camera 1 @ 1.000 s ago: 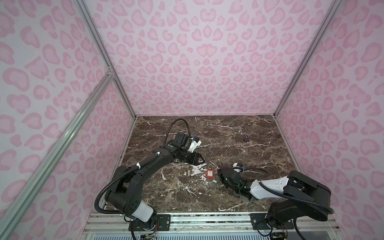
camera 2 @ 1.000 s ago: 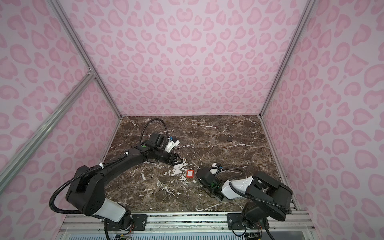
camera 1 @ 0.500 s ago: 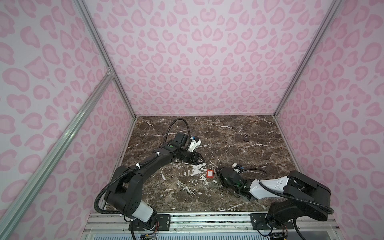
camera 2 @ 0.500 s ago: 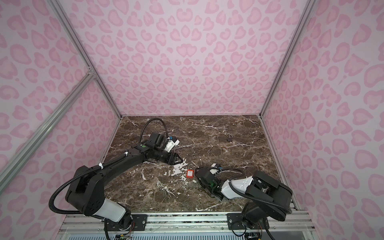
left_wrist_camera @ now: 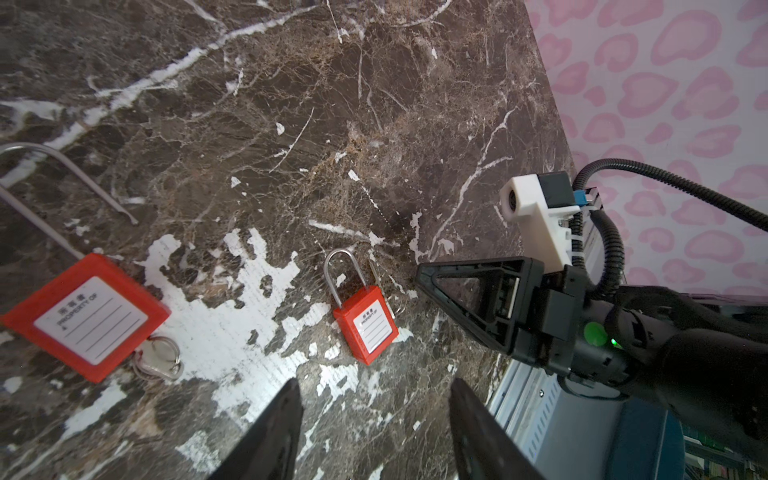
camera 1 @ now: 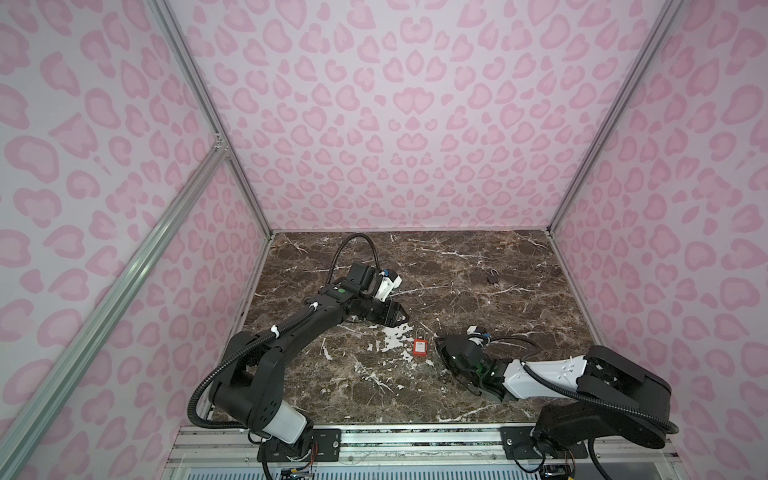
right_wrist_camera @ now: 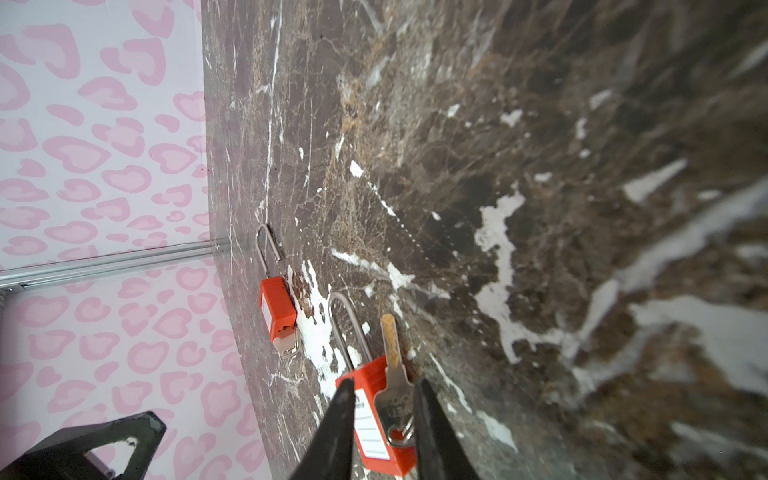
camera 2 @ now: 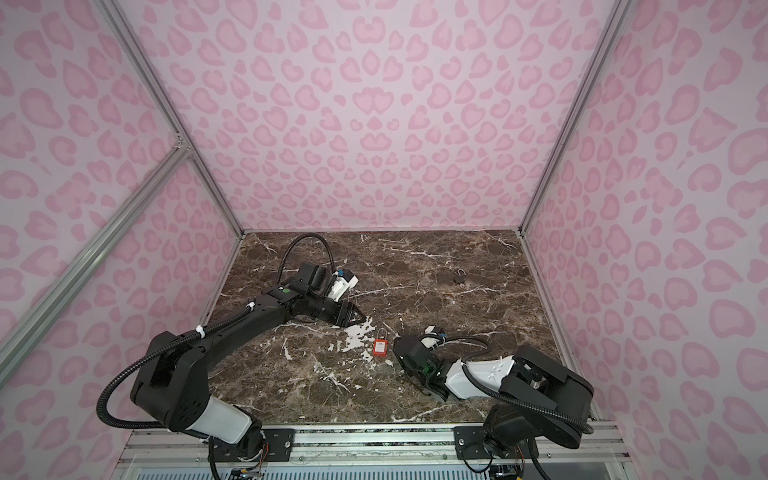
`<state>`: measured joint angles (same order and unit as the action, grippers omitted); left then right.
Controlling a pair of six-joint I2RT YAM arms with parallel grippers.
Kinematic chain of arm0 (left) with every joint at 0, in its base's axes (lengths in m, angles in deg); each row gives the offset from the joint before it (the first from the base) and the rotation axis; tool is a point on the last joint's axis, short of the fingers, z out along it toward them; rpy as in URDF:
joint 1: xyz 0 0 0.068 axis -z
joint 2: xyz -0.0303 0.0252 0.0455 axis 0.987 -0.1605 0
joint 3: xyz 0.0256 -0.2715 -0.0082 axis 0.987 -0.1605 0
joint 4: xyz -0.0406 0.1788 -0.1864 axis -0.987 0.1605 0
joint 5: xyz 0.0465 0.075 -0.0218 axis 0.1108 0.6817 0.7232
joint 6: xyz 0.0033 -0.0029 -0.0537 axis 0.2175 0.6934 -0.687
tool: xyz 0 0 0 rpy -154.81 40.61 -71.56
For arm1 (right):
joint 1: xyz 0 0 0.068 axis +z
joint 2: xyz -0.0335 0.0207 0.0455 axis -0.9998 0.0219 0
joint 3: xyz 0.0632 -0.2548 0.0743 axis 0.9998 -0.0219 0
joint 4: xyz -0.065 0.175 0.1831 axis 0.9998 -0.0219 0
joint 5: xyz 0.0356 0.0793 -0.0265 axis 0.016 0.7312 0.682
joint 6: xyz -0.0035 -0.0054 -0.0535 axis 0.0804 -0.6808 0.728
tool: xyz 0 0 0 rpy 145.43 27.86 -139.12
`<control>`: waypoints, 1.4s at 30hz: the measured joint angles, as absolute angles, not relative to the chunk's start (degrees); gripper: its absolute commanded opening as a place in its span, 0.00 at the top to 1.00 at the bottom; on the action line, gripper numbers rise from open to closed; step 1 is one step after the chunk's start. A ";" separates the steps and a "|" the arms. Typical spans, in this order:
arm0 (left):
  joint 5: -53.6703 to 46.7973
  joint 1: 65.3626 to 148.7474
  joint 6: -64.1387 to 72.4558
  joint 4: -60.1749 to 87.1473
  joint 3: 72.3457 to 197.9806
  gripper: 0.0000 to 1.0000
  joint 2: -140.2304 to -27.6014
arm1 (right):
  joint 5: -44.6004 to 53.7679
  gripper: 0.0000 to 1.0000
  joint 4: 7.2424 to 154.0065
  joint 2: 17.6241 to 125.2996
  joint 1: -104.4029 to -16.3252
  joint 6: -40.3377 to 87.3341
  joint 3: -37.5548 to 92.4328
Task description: Lock with the key
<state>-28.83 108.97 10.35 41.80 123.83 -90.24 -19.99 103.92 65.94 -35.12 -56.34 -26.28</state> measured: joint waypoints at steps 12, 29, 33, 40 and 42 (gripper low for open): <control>-29.20 108.99 10.35 41.83 124.15 0.42 -90.46 | -16.87 0.72 105.62 68.24 -36.30 -51.51 -23.46; -29.18 108.95 10.35 41.83 123.61 0.42 -90.33 | -11.40 0.67 111.19 71.86 -36.96 -50.13 -23.42; -29.16 108.95 10.35 41.83 123.48 0.42 -89.93 | -10.97 0.64 111.98 72.43 -37.04 -50.20 -23.42; -29.16 108.95 10.35 41.69 122.89 0.42 -89.76 | -10.55 0.64 112.81 72.65 -37.11 -51.36 -24.21; -29.16 108.95 10.35 41.65 122.80 0.42 -89.65 | -10.55 0.64 112.88 72.65 -37.11 -51.42 -24.38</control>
